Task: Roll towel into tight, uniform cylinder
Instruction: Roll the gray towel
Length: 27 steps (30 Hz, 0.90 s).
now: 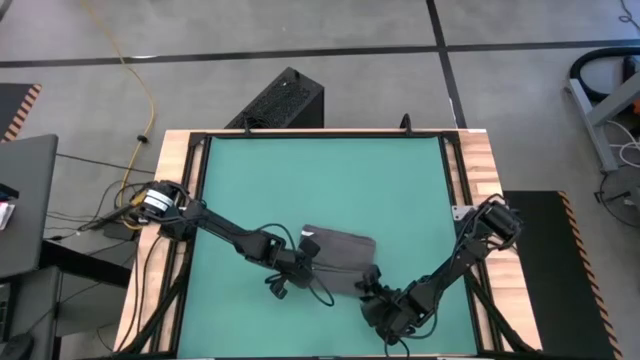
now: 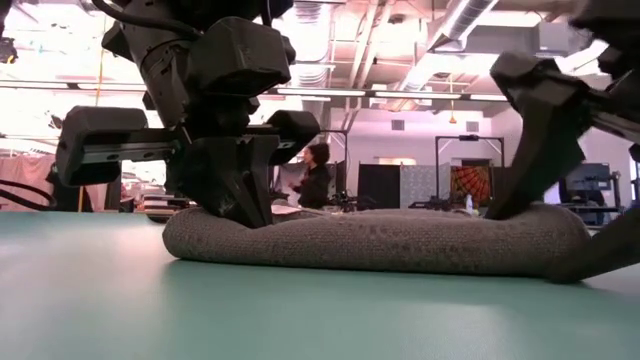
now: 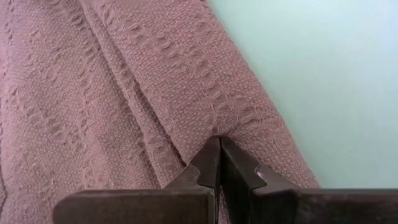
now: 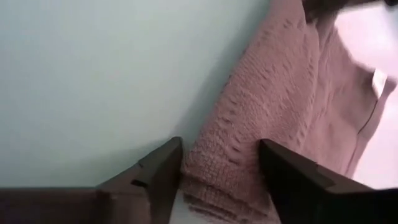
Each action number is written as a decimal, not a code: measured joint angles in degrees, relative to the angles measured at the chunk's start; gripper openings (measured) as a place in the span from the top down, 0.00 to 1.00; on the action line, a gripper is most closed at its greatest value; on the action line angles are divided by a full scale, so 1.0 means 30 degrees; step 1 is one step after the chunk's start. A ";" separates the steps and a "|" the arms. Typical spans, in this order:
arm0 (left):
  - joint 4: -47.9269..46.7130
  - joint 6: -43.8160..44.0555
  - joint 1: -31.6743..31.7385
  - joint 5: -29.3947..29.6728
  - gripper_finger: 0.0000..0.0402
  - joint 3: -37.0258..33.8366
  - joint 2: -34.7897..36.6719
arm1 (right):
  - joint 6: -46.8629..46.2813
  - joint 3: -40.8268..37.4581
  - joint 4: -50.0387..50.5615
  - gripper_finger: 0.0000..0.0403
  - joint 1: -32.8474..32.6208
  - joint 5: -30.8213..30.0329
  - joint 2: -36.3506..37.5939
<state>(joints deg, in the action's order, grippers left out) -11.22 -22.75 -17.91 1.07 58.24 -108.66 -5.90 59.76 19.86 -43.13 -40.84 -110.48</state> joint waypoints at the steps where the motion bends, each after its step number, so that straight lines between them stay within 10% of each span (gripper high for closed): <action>1: 0.0012 -0.0049 0.0014 -0.0057 1.00 0.0000 0.0000 | -0.0531 -0.0053 -0.0009 0.49 0.0073 0.0000 0.0000; 9: 0.0318 0.0462 0.0012 -0.0497 1.00 -0.0025 -0.0016 | -0.2558 -0.0153 0.0412 0.88 0.0304 -0.0168 -0.0051; 27: 0.0374 0.3459 -0.0017 -0.6250 1.00 0.1355 -0.0211 | -1.4611 0.0577 0.4778 0.88 0.1544 0.3934 0.5473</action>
<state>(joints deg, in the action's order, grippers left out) -10.10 -12.37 -17.96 -17.68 62.30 -109.30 -49.73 61.49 34.20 -38.50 -29.04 -94.06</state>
